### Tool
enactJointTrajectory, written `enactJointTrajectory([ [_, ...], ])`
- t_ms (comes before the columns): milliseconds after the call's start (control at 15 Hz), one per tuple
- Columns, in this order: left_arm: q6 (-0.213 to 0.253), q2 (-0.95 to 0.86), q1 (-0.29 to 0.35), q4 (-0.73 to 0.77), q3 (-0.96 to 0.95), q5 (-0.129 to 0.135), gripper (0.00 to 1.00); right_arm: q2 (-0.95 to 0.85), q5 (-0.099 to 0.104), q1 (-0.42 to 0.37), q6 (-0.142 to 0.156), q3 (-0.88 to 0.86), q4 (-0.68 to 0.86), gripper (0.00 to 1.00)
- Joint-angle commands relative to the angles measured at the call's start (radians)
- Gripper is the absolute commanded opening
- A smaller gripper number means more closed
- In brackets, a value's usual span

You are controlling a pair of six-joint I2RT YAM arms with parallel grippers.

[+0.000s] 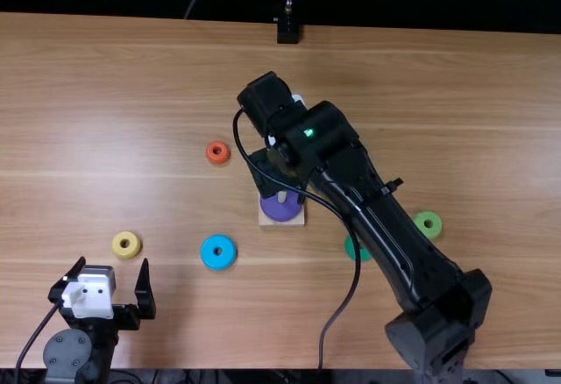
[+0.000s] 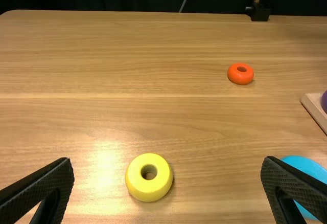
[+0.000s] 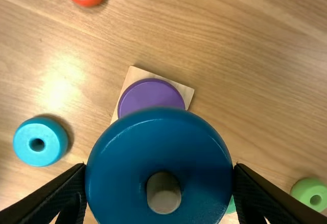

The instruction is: Build the Hanoi tower: stack the rings onto the peg from bottom to top in this color order: purple, dark blue, light blue, dark green, light green, yellow, orange.

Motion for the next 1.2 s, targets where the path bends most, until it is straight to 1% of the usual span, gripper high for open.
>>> enactJointTrajectory([
  [0, 0.006, -0.012, 0.001, -0.074, -0.11, -0.007, 1.0, 0.017, 0.002, 0.01, 0.007, 0.006, 0.003, 0.24],
  [133, 0.006, -0.012, 0.001, -0.074, -0.11, -0.007, 1.0, 0.02, 0.002, 0.01, 0.007, 0.006, -0.003, 0.91],
  [200, 0.006, -0.012, 0.001, -0.074, -0.11, -0.007, 1.0, 0.02, 0.002, 0.013, 0.005, 0.003, -0.008, 1.0],
  [667, 0.006, -0.012, 0.001, -0.074, -0.11, -0.007, 1.0, 0.013, 0.004, 0.007, 0.008, 0.02, 0.001, 1.0],
  [867, 0.006, -0.012, 0.001, -0.074, -0.11, -0.007, 1.0, 0.01, 0.004, -0.001, 0.007, 0.067, 0.025, 1.0],
  [933, 0.006, -0.012, 0.001, -0.074, -0.11, -0.007, 1.0, -0.009, 0.004, -0.003, 0.005, 0.069, 0.056, 1.0],
  [1000, 0.006, -0.012, 0.001, -0.074, -0.11, -0.007, 1.0, -0.055, 0.011, -0.004, 0.005, 0.054, 0.087, 1.0],
  [1067, 0.006, -0.012, 0.001, -0.074, -0.11, -0.007, 1.0, -0.11, 0.011, -0.013, 0.003, 0.044, 0.117, 1.0],
  [1133, 0.006, -0.012, 0.001, -0.074, -0.11, -0.007, 1.0, -0.154, 0.007, -0.059, -0.006, -0.006, 0.124, 1.0],
])
